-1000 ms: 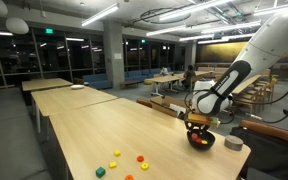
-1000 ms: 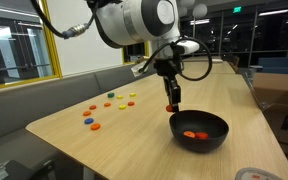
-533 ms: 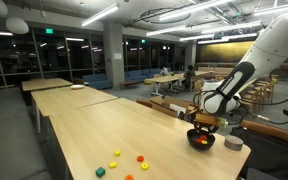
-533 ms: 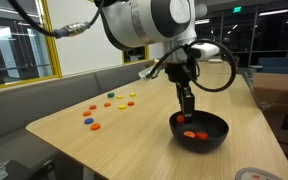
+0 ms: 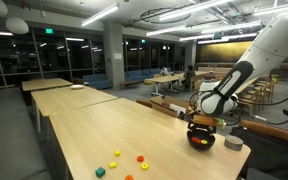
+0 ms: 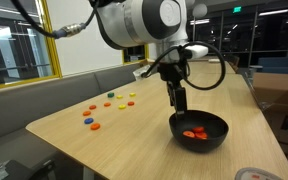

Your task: Put some of the rings in the bowl

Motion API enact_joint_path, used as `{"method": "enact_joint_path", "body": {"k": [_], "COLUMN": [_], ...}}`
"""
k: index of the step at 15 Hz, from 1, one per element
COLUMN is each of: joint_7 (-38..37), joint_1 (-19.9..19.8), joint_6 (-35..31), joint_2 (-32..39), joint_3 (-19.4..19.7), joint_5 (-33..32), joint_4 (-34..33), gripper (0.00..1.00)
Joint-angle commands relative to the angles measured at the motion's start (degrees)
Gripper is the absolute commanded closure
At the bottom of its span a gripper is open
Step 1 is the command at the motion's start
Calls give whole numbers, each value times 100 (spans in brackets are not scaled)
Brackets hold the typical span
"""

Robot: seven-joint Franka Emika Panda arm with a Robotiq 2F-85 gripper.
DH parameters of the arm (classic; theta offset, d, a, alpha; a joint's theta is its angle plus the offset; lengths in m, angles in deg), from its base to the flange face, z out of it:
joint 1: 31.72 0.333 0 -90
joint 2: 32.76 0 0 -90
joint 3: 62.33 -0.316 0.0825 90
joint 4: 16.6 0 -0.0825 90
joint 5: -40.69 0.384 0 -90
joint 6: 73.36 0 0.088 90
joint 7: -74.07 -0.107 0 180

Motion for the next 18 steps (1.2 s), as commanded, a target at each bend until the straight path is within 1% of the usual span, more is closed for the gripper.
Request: {"method": "enact_joint_path", "body": {"k": [1,3,6,9,13,18], "joint_7": [-84,-114,85,77,256,444], "joint_1": [308,527,863,1154,1395,1585], "joint_6": [-14,-32,-75,-48,-43,-133], "joint_2": [-360,-318,-177,-17,317,929], "joint_3": [-393,-695,-1145,-1469,-1725,-1873], "joint_5": [-26,41,301,364,538,943], "joint_4": [308,359,329,195,12,-257], "gripper": [0,0,0,0,0,0]}}
